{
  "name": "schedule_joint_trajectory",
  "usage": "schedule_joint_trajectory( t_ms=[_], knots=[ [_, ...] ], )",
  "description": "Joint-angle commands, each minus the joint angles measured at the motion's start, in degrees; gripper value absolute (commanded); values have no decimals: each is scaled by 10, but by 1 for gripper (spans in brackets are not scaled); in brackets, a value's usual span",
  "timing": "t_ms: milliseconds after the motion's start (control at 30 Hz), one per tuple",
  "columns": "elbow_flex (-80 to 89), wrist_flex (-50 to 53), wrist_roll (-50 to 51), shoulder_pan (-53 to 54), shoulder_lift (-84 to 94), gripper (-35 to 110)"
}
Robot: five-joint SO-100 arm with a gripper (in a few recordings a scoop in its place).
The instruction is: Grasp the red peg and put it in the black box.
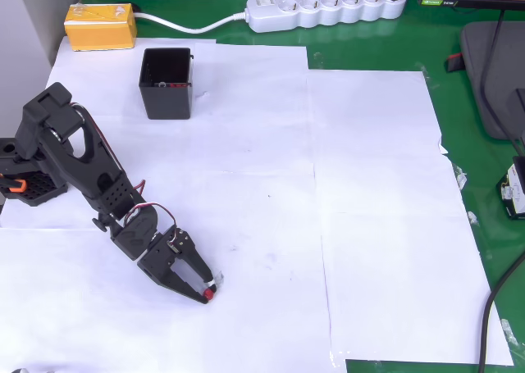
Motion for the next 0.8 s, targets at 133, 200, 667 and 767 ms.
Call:
schedule_joint_trajectory(
  t_ms=[133, 200, 667, 767],
  knots=[
    [-19, 31, 47, 11, -70, 0],
    [-18, 83, 43, 15, -107, 0],
    [288, 824, 29, -15, -316, 0],
    [355, 936, 25, -35, -330, 0]
  ],
)
